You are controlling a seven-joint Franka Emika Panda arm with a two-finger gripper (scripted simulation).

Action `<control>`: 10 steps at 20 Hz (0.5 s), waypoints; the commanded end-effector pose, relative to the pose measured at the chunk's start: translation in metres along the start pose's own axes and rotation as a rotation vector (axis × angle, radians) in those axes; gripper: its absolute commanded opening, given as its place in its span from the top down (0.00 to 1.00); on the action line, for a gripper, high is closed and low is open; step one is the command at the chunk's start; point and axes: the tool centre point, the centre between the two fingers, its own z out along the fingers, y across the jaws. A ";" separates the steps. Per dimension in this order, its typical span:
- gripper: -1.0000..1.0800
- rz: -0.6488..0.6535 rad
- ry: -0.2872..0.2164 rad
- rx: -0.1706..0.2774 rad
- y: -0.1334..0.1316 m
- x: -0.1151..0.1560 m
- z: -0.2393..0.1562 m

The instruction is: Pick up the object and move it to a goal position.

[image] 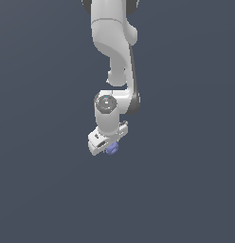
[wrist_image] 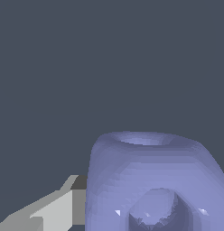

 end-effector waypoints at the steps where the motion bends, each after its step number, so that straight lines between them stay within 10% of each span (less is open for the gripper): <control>1: 1.00 0.000 0.001 -0.001 0.001 -0.004 -0.008; 10: 1.00 0.000 0.000 -0.001 0.003 -0.036 -0.062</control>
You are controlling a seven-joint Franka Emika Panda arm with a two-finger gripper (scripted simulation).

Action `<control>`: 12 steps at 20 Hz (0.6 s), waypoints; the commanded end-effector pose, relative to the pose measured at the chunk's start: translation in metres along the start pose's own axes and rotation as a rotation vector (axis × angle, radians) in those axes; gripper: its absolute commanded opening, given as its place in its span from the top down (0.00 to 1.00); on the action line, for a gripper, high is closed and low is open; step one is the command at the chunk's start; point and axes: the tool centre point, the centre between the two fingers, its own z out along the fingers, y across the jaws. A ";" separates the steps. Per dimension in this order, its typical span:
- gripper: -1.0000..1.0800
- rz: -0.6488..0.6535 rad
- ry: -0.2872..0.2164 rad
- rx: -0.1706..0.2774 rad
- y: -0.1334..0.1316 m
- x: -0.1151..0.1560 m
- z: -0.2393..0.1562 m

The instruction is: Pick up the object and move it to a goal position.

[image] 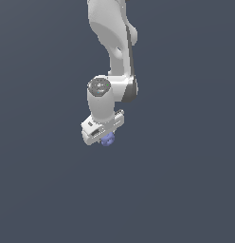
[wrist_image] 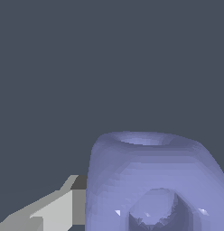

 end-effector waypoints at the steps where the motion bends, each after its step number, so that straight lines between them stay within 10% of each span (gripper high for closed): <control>1: 1.00 0.000 0.001 -0.001 0.001 -0.011 -0.020; 12: 1.00 0.000 0.002 0.000 0.005 -0.071 -0.125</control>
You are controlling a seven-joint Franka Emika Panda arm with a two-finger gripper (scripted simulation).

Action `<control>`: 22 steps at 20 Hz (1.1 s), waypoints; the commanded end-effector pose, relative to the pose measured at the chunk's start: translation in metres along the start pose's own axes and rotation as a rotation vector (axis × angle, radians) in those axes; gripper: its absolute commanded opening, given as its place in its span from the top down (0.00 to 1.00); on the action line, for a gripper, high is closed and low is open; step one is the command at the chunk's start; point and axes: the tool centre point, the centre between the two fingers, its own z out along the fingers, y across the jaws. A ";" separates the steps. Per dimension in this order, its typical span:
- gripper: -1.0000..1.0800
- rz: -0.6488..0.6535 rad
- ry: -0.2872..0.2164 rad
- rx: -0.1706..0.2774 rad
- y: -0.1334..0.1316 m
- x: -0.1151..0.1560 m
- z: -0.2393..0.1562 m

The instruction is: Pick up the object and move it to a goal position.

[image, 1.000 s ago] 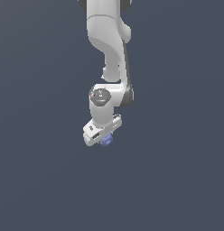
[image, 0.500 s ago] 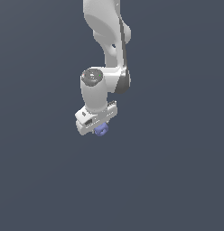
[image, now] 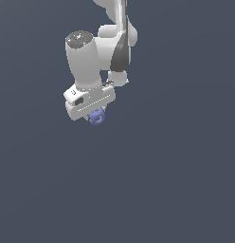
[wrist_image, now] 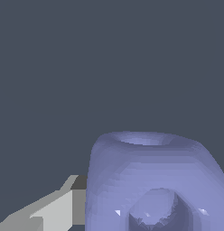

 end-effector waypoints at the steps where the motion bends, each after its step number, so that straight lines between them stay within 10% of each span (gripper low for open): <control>1: 1.00 0.000 0.001 0.001 0.001 -0.015 -0.026; 22: 1.00 0.000 0.001 0.001 0.013 -0.109 -0.202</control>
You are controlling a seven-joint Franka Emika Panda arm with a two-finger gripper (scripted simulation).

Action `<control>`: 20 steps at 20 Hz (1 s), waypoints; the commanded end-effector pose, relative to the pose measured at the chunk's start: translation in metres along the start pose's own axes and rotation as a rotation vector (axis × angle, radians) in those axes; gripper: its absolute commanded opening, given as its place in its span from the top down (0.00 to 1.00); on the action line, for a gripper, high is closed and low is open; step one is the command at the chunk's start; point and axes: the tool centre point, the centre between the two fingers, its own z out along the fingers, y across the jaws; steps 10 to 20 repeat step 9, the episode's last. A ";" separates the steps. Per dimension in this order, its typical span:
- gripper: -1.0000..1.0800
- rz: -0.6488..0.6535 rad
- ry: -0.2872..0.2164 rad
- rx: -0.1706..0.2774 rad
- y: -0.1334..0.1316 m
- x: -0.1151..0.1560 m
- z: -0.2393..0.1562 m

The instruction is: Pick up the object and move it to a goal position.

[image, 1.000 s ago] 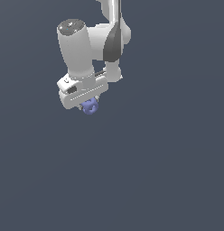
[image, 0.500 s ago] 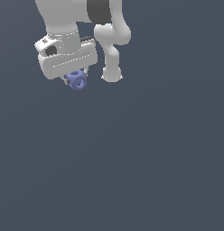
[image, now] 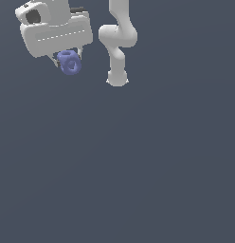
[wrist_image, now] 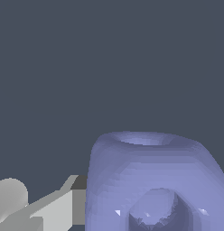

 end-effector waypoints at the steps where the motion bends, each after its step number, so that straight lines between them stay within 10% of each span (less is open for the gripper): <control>1: 1.00 -0.001 -0.001 0.001 0.001 -0.005 -0.010; 20: 1.00 -0.001 -0.002 0.000 0.003 -0.009 -0.019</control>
